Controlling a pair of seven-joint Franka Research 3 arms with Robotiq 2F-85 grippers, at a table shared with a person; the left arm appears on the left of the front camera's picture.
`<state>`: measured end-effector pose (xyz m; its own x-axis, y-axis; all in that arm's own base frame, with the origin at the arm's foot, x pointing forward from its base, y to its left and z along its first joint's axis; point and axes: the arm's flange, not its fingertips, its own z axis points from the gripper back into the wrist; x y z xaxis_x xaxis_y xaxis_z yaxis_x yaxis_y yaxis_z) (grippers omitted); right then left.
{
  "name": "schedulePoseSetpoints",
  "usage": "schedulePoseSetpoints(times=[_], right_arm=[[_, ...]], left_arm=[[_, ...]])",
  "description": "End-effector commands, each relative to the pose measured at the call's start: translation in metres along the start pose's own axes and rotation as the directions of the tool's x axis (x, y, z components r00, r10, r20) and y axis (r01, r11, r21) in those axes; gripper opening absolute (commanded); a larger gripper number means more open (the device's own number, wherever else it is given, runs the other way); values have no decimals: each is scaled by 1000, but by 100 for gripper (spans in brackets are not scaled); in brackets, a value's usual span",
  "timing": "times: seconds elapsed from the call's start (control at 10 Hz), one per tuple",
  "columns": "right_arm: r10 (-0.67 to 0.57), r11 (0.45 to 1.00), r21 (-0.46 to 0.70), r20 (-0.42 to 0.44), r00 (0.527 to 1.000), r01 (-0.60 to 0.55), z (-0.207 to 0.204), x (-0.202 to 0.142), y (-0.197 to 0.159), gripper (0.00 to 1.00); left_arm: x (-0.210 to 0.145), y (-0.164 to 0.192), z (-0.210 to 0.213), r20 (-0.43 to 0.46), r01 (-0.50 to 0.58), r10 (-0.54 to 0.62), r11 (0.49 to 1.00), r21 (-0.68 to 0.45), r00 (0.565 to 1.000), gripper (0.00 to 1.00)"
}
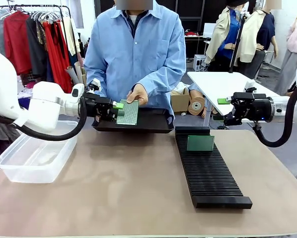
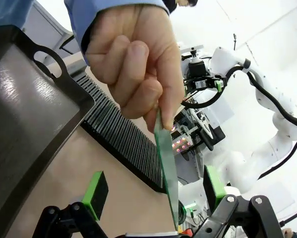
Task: Sort PCBs into racks and boxes based on the side picked up.
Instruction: Pick up the Blank PCB handed by the Human.
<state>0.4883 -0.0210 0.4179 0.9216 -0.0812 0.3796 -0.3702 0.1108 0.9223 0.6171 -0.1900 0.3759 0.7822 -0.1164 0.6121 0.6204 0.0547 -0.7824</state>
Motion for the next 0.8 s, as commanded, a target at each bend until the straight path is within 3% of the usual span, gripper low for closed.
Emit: schedulePoseSetpoints(times=[0.0,0.3,0.4,0.7], right_arm=[[2,1000,6,-1,1000,-2,-1,0,2,100],[2,1000,6,-1,1000,-2,-1,0,2,100],[2,1000,6,-1,1000,-2,-1,0,2,100],[2,1000,6,-1,1000,-2,-1,0,2,100]], left_arm=[[-1,1,-10,46,38,-38,999,-4,998,100],[-5,0,-14,79,40,-41,999,9,996,100],[-5,0,-15,91,44,-44,999,10,995,89],[-5,-1,-16,93,37,-38,999,10,995,32]])
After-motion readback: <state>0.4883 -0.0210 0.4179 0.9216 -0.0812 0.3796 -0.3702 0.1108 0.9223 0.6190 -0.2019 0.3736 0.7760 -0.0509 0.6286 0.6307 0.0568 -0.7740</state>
